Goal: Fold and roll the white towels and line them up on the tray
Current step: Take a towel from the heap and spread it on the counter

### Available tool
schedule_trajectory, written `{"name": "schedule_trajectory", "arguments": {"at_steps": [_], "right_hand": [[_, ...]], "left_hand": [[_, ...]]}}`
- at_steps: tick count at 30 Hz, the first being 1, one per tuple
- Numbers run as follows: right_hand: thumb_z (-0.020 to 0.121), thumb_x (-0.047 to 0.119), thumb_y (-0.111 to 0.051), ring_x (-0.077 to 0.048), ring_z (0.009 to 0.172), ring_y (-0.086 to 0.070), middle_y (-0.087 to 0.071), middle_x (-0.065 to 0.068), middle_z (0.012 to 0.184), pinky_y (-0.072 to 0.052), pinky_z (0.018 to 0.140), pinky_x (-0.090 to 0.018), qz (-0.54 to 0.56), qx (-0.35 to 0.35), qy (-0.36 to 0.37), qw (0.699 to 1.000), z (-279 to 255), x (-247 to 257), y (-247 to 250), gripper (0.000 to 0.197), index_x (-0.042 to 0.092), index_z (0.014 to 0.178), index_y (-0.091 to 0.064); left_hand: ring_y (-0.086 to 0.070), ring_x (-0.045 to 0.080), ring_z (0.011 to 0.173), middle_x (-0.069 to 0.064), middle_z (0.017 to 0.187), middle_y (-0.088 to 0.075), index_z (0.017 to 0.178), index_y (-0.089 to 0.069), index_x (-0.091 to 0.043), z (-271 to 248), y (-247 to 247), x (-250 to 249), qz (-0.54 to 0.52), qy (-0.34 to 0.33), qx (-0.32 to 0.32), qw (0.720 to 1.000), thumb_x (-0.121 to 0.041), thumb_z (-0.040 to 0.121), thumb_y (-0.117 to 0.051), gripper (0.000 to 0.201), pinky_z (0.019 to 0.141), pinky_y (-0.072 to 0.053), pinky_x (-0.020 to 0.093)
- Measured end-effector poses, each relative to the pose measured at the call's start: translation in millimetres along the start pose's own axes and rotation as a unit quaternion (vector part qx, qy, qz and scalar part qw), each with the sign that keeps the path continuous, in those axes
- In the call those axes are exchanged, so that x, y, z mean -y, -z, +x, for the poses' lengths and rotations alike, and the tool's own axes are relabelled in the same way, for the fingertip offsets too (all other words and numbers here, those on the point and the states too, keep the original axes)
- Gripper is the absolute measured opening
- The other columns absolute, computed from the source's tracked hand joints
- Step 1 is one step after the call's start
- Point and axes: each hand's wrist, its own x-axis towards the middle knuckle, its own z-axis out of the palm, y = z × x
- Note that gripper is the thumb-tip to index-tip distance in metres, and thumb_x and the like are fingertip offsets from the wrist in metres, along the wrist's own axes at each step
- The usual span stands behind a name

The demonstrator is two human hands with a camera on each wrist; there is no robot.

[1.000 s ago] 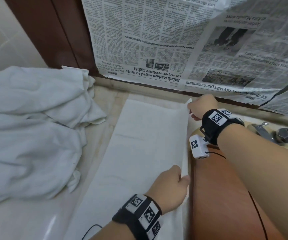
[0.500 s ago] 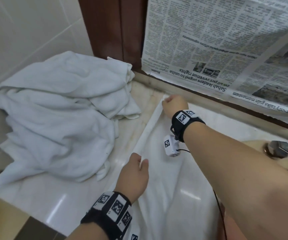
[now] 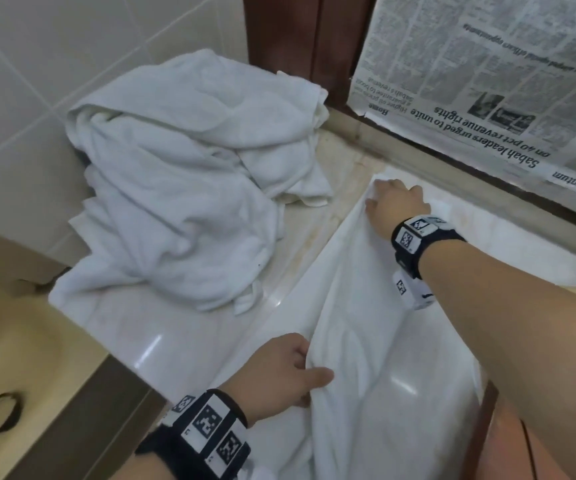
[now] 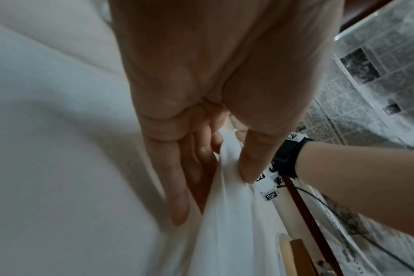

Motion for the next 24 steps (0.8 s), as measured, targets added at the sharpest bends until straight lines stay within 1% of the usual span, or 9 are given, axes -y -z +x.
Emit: {"name": "schedule_trajectory", "arguments": {"at_steps": [2,5,6,9,13,15,19,22,24], "right_hand": [[0.103,0.043,-0.035,-0.037,0.132,-0.034,-0.041,-0.005,0.145,-0.041,0.096,-0.055,-0.004,-0.009,0.011,1.0,-1,-4,-1,0.045,0.026,0.145,-0.038],[0.101,0.046,-0.035,-0.037,0.129,-0.035,-0.041,-0.006,0.141,-0.043,0.095,-0.057,-0.02,-0.022,0.029,0.999,1,-11,-2,0.046,0.025,0.142,-0.04],[0.1,0.047,-0.035,-0.038,0.129,-0.036,-0.041,-0.006,0.139,-0.043,0.095,-0.058,-0.023,-0.025,0.034,0.999,1,-12,-2,0.047,0.025,0.141,-0.041],[0.099,0.049,-0.034,-0.038,0.127,-0.037,-0.042,-0.007,0.136,-0.043,0.094,-0.058,-0.03,-0.035,0.043,0.998,0,-16,-3,0.048,0.025,0.14,-0.041],[0.099,0.05,-0.033,-0.039,0.127,-0.037,-0.042,-0.007,0.138,-0.041,0.095,-0.057,-0.027,-0.048,0.048,0.997,-3,-19,-3,0.049,0.025,0.141,-0.042],[0.098,0.05,-0.034,-0.039,0.127,-0.037,-0.043,-0.008,0.138,-0.04,0.097,-0.058,-0.024,-0.058,0.048,0.997,-5,-20,-4,0.05,0.025,0.141,-0.043],[0.097,0.052,-0.036,-0.04,0.13,-0.037,-0.043,-0.01,0.142,-0.038,0.1,-0.058,-0.015,-0.072,0.036,0.997,-8,-22,-7,0.054,0.026,0.143,-0.044],[0.096,0.052,-0.038,-0.04,0.133,-0.036,-0.042,-0.012,0.145,-0.036,0.102,-0.059,-0.016,-0.077,0.018,0.997,-9,-24,-8,0.056,0.025,0.144,-0.045],[0.095,0.053,-0.041,-0.04,0.134,-0.037,-0.042,-0.013,0.146,-0.034,0.104,-0.06,-0.01,-0.081,0.003,0.997,-10,-26,-7,0.057,0.024,0.144,-0.046]], "left_hand": [[-0.077,0.022,0.091,0.006,0.094,-0.078,0.106,-0.064,-0.01,-15,-1,6,0.012,0.006,-0.003,1.0,-0.027,0.084,-0.078,0.031,0.086,-0.062,0.049],[-0.072,0.012,0.074,-0.008,0.075,-0.073,0.102,-0.065,-0.019,-39,3,18,0.058,-0.005,-0.042,0.997,-0.026,0.085,-0.077,0.022,0.082,-0.063,0.043],[-0.07,0.012,0.073,-0.009,0.074,-0.071,0.102,-0.066,-0.022,-47,6,22,0.072,-0.013,-0.055,0.996,-0.026,0.085,-0.076,0.02,0.083,-0.062,0.043],[-0.069,0.012,0.077,-0.005,0.088,-0.076,0.099,-0.069,-0.031,-78,17,32,0.098,-0.035,-0.092,0.99,-0.023,0.084,-0.07,0.017,0.083,-0.057,0.037],[-0.07,0.023,0.08,-0.003,0.091,-0.078,0.102,-0.071,-0.028,-116,36,43,0.113,-0.045,-0.126,0.984,-0.017,0.085,-0.061,0.022,0.075,-0.056,0.039],[-0.071,0.026,0.08,-0.002,0.091,-0.078,0.102,-0.071,-0.027,-129,48,55,0.134,-0.034,-0.14,0.981,-0.014,0.086,-0.06,0.024,0.074,-0.056,0.04],[-0.07,0.012,0.073,-0.008,0.085,-0.076,0.092,-0.071,-0.028,-138,74,97,0.205,0.018,-0.176,0.963,-0.004,0.084,-0.06,0.028,0.066,-0.054,0.029],[-0.066,0.007,0.065,-0.013,0.078,-0.072,0.087,-0.067,-0.033,-135,99,139,0.253,0.054,-0.218,0.941,-0.004,0.083,-0.062,0.029,0.057,-0.051,0.025],[-0.066,0.002,0.067,-0.016,0.078,-0.071,0.085,-0.065,-0.036,-132,114,167,0.267,0.078,-0.239,0.93,-0.006,0.084,-0.065,0.03,0.057,-0.052,0.023]]}}
